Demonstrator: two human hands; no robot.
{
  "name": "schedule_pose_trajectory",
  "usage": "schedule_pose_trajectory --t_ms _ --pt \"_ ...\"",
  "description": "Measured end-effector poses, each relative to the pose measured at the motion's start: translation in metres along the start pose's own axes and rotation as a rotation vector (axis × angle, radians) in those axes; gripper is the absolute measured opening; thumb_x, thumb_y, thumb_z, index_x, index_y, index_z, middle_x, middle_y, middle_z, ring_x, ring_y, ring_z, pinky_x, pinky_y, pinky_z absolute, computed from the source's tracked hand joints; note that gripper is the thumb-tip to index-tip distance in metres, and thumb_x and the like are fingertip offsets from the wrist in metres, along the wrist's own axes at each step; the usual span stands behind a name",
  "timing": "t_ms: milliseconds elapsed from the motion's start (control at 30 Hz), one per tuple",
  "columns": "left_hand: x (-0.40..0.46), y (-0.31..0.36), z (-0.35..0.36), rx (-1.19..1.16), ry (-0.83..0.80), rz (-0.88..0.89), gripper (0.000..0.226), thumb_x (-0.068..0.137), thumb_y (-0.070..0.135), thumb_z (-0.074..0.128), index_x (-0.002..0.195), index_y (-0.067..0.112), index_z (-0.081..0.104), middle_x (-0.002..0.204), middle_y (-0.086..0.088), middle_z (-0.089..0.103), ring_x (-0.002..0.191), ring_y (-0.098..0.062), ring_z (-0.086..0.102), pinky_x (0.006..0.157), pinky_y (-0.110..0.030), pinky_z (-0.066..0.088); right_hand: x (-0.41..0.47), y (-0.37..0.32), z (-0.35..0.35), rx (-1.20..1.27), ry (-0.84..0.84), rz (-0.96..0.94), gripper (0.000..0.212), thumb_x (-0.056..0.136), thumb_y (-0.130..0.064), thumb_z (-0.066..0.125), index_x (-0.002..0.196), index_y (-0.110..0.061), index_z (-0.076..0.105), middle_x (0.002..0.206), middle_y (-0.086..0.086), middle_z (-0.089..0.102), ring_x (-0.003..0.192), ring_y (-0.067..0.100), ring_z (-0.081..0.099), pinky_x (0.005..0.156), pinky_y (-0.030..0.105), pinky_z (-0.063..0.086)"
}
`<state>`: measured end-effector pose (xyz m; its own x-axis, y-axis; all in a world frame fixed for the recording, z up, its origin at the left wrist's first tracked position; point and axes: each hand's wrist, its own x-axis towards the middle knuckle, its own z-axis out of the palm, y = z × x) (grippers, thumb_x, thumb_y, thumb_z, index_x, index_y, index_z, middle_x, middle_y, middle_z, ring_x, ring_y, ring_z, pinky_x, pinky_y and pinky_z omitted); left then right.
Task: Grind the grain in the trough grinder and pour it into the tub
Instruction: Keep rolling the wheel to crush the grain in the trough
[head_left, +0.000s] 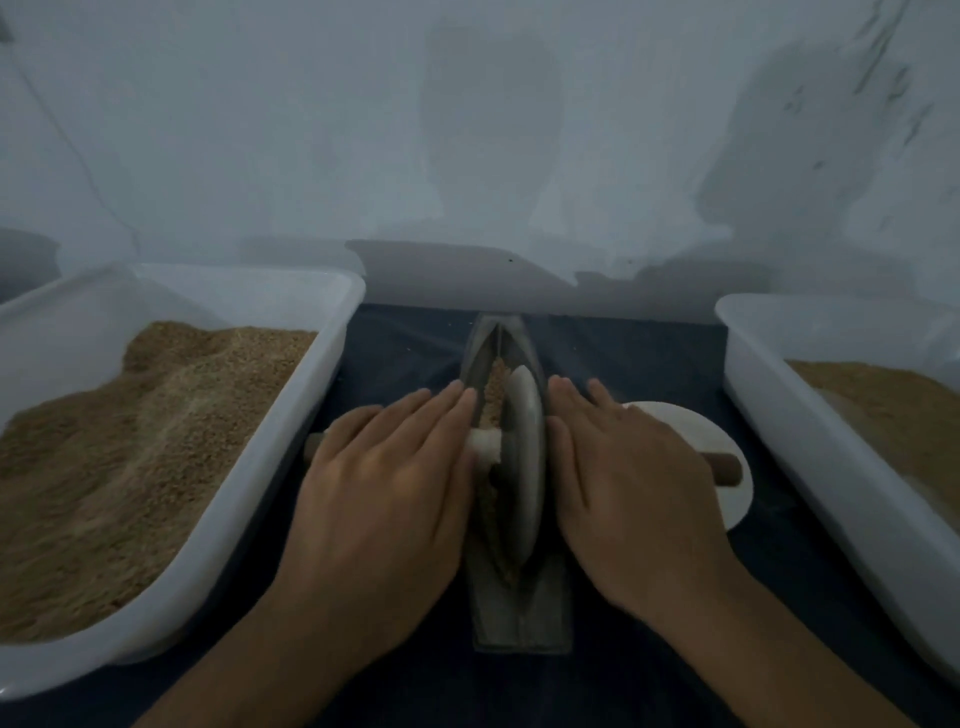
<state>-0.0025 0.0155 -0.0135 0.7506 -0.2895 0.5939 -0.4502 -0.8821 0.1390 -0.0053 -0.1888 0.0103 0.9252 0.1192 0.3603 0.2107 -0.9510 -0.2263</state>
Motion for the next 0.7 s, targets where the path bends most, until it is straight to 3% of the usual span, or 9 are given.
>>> schedule_pose_trajectory --t_ms 133,233,300,400,533,600,700 --pt "0.016 -0.005 0.008 0.042 -0.016 -0.029 0.049 0.109 0.041 0.029 0.143 0.023 0.059 0.146 0.006 0.058 0.135 -0.015 0.053 0.113 -0.042 0.037 0.014 0.001 0.002 -0.021 -0.060 0.007 0.066 0.106 -0.051 0.005 0.155 -0.022 0.040 0.158 -0.005 0.044 0.151 0.018 0.031 0.120 0.042 0.029" --pt "0.059 -0.014 0.032 0.107 -0.056 -0.110 0.044 0.106 0.036 0.029 0.122 0.024 0.069 0.125 0.004 0.070 0.115 -0.019 0.064 0.101 -0.041 0.042 0.066 0.009 0.015 -0.072 -0.164 0.082 0.061 0.109 -0.042 0.008 0.156 -0.018 0.038 0.160 -0.002 0.042 0.155 0.025 0.022 0.123 0.047 0.022" --pt "0.095 -0.021 0.047 0.215 -0.125 -0.209 0.042 0.105 0.035 0.026 0.107 0.027 0.067 0.107 0.006 0.070 0.099 -0.022 0.065 0.087 -0.040 0.040 0.104 0.012 0.021 -0.086 -0.176 0.170 0.057 0.108 -0.037 0.012 0.146 -0.013 0.049 0.150 0.005 0.054 0.151 0.030 0.028 0.120 0.050 0.026" --pt "0.122 -0.029 0.062 0.245 -0.250 -0.328 0.033 0.105 0.033 0.031 0.097 0.023 0.062 0.099 0.003 0.066 0.087 -0.025 0.062 0.073 -0.036 0.030 0.138 0.004 0.022 -0.144 -0.134 0.216 0.054 0.107 -0.040 0.018 0.126 -0.011 0.060 0.133 0.013 0.063 0.131 0.035 0.048 0.109 0.050 0.037" --pt "0.091 -0.023 0.048 0.243 -0.191 -0.269 0.031 0.106 0.033 0.028 0.088 0.026 0.053 0.090 0.004 0.065 0.079 -0.023 0.061 0.064 -0.035 0.029 0.119 -0.002 0.021 -0.190 -0.096 0.157 0.055 0.107 -0.041 0.021 0.137 -0.010 0.054 0.133 0.011 0.064 0.137 0.033 0.045 0.113 0.050 0.034" --pt "0.062 -0.014 0.033 0.157 -0.105 -0.217 0.035 0.107 0.035 0.026 0.090 0.028 0.056 0.092 0.008 0.067 0.085 -0.019 0.065 0.072 -0.036 0.039 0.089 0.001 0.018 -0.153 -0.121 0.111 0.059 0.107 -0.042 0.017 0.150 -0.012 0.044 0.144 0.005 0.058 0.146 0.026 0.037 0.119 0.048 0.029" --pt "0.018 0.002 0.010 0.074 -0.016 -0.140 0.039 0.108 0.037 0.032 0.129 0.025 0.064 0.127 0.007 0.069 0.118 -0.016 0.063 0.102 -0.041 0.044 0.031 0.001 0.008 -0.076 -0.070 0.010 0.067 0.105 -0.049 0.006 0.157 -0.020 0.036 0.158 -0.004 0.044 0.152 0.019 0.030 0.123 0.044 0.027"
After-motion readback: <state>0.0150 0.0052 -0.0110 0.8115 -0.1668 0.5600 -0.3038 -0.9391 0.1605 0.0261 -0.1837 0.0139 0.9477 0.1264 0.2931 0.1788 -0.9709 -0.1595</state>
